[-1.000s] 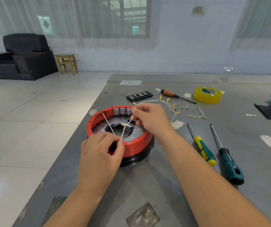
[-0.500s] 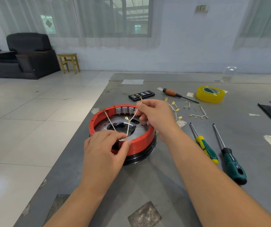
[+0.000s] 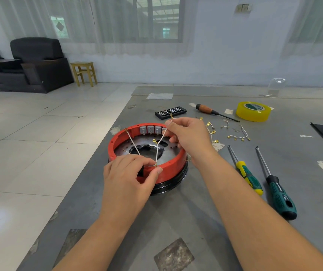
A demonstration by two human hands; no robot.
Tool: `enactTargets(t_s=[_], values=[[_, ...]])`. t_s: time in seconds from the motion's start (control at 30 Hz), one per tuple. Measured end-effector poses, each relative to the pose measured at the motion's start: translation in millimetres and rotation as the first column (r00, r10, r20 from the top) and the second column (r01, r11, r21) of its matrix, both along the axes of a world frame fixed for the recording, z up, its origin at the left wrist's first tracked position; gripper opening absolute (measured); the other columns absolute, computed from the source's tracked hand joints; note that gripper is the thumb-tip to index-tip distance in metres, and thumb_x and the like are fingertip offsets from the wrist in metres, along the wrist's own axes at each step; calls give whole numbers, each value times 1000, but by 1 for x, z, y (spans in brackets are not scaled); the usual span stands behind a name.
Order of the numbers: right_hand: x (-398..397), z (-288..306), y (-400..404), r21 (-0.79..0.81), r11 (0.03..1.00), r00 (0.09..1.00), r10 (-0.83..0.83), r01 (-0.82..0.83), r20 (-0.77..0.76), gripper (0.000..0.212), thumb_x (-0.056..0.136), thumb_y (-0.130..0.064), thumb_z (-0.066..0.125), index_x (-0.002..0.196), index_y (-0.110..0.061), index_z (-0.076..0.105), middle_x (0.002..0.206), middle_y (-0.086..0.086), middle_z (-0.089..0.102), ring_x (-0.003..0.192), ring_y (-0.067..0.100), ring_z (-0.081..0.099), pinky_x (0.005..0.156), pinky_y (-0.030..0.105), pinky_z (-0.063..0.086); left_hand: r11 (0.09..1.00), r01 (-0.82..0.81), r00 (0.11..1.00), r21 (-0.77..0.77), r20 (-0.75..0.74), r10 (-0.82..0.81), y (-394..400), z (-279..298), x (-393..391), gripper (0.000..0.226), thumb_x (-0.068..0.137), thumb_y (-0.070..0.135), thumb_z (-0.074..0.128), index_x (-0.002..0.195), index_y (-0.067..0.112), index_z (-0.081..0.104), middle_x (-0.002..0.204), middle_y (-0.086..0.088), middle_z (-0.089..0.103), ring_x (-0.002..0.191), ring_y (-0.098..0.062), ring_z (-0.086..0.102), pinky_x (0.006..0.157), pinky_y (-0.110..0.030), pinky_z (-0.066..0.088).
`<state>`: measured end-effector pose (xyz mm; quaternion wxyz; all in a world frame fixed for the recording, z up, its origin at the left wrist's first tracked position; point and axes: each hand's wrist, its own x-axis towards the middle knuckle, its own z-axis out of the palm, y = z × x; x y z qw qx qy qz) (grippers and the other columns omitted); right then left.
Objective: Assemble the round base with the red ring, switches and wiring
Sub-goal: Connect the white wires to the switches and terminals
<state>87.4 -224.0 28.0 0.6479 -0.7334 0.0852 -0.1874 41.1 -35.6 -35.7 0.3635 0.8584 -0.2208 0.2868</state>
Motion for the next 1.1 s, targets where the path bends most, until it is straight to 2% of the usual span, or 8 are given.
enactTargets(t_s=[0.2,0.4,0.53,0.63,0.83,0.93,1.03,1.1], values=[[-2,7,2,31,999,999,28,-29,34,11,96,-24,69,90,-17,75,71,-2,76,50,6,58,45,14,41,1000,-2,1000,-16,-13,2,-2,1,-3,23,94,47,61,101,33,78,101,20,70,107,-7,57,98,-26,28],[-10,29,6,44,989,964,130,-144,234,8,96,-16,68,91,-14,74,73,2,75,52,11,58,49,17,43,994,-15,1000,-105,1,15,-3,4,-5,17,94,34,66,101,27,79,100,16,72,106,-10,60,97,-34,39],[-16,39,8,28,971,915,213,-236,341,13,96,-11,61,92,-14,73,75,4,75,55,14,60,53,15,45,984,-28,999,-173,15,32,-3,8,-6,11,93,33,67,99,29,76,96,19,68,101,-4,56,92,-34,41],[-14,37,7,54,977,940,181,-205,289,18,98,-6,56,94,-14,72,74,3,75,56,14,60,51,18,44,980,-59,998,-188,10,62,-1,8,-4,11,94,33,66,97,29,75,95,16,69,99,-10,59,90,-45,50],[-2,11,-2,110,984,990,140,-138,-11,19,95,-5,54,99,-13,72,79,5,78,59,10,61,55,24,43,979,-119,993,-164,-31,116,6,5,4,5,94,28,73,91,28,76,89,13,70,95,-19,64,88,-54,51],[4,0,-8,38,995,994,99,-98,-48,20,90,-4,58,97,-16,73,79,-1,78,64,9,61,58,25,46,983,-130,991,-132,-61,123,7,4,7,8,92,20,79,87,27,77,88,12,71,96,-20,65,89,-55,51],[9,-7,-10,-46,999,999,5,-6,-39,16,82,-12,68,89,-24,76,76,-8,76,70,6,66,70,29,55,982,-125,992,-140,-52,119,5,4,7,8,92,25,75,84,28,75,86,13,70,94,-21,65,88,-54,50],[11,-11,-13,-79,996,999,-33,30,-42,16,80,-15,66,87,-26,76,77,-10,76,68,5,67,66,29,56,983,-116,993,-139,-35,112,4,4,7,6,91,26,74,86,28,75,87,13,71,95,-21,65,89,-53,50]])
